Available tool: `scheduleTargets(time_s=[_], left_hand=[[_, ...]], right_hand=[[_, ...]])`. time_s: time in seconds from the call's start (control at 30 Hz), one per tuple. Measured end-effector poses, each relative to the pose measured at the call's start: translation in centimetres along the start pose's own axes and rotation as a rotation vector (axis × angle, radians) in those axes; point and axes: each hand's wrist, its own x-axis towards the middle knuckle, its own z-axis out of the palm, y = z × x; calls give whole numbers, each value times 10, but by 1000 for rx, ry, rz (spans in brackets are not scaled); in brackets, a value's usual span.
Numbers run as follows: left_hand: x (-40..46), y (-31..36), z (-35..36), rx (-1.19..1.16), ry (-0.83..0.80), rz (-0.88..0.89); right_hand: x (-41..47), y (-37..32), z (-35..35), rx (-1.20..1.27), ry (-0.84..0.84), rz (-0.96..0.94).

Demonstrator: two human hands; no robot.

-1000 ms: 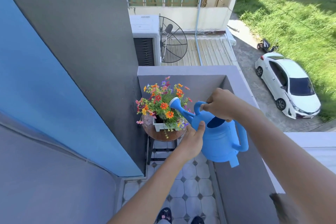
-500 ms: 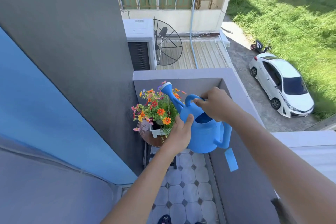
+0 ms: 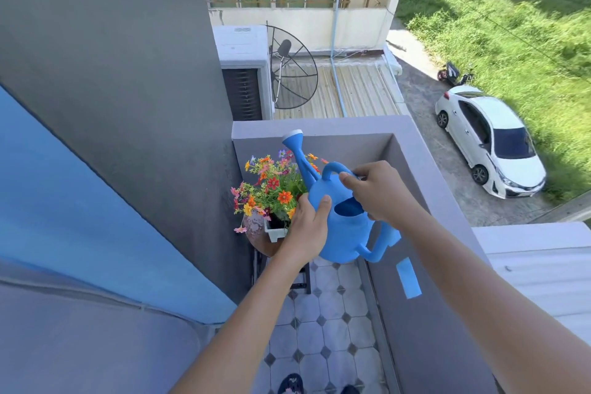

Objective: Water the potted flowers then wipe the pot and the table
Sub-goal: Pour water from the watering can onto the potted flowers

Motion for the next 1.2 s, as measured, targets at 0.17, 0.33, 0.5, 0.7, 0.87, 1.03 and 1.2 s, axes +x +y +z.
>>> scheduleTargets(time_s=[0.17,0.33,0.5,0.7,0.87,1.03,1.2], left_hand=[[14,0,11,47,-36,59],[30,9,43,112,-147,145],[47,17,98,190,-229,212],[50,26,189,225,-385,236],[55,25,258,284,-540,247],[64,21,313,388,-635,203],[71,23,343,361,-748,219]], right_hand=[[-8,20,-1,309,15,133],[-23,47,-17,563,128,250],[-38,83,-35,773,307,350],[-58,144,-75,943,588,441],[-68,192,-99,1081,793,523],[-69,232,-108,1186,943,583],[-72,258,-114,1228,998,614]])
